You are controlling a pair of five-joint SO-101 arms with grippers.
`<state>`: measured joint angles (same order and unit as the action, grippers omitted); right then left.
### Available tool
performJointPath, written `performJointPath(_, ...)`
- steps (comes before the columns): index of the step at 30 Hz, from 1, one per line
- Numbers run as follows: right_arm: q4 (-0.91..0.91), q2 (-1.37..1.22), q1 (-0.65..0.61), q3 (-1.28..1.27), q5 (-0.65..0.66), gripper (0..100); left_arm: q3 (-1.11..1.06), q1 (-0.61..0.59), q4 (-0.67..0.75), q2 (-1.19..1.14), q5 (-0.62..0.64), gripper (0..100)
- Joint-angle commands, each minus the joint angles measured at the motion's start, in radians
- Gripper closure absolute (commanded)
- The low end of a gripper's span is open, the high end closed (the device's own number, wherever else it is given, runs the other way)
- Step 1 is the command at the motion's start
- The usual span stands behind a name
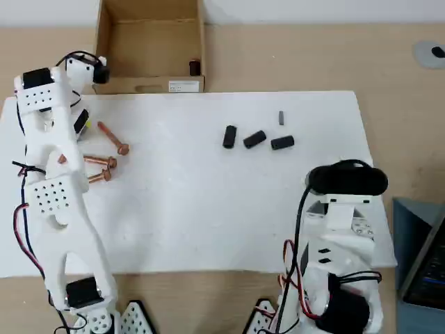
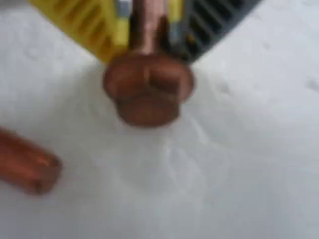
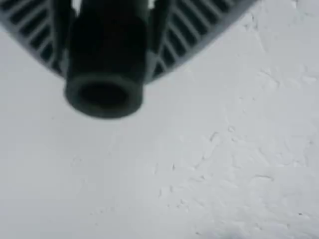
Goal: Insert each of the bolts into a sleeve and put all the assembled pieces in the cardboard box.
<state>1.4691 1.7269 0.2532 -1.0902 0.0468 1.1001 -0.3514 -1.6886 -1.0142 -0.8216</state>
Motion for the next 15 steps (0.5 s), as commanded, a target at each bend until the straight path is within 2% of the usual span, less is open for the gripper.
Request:
performJointPath(1,-0.021,0.007,0.007,0.002,-0.006,98.9,0.161,-0.002,-0.051,0.021,0.117,99)
performJointPath(3,-0.021,0.007,0.007,0.002,-0.008,98.9,0.206,0.008,-0.064,0.021,0.181,100)
performJointPath(8,-0.021,0.007,0.007,0.004,-0.003,98.9,0.258,0.011,-0.066,0.077,0.479,100)
performJointPath(15,-0.021,0.007,0.005,0.004,-0.002,98.8,0.095,0.011,-0.068,0.378,0.509,100)
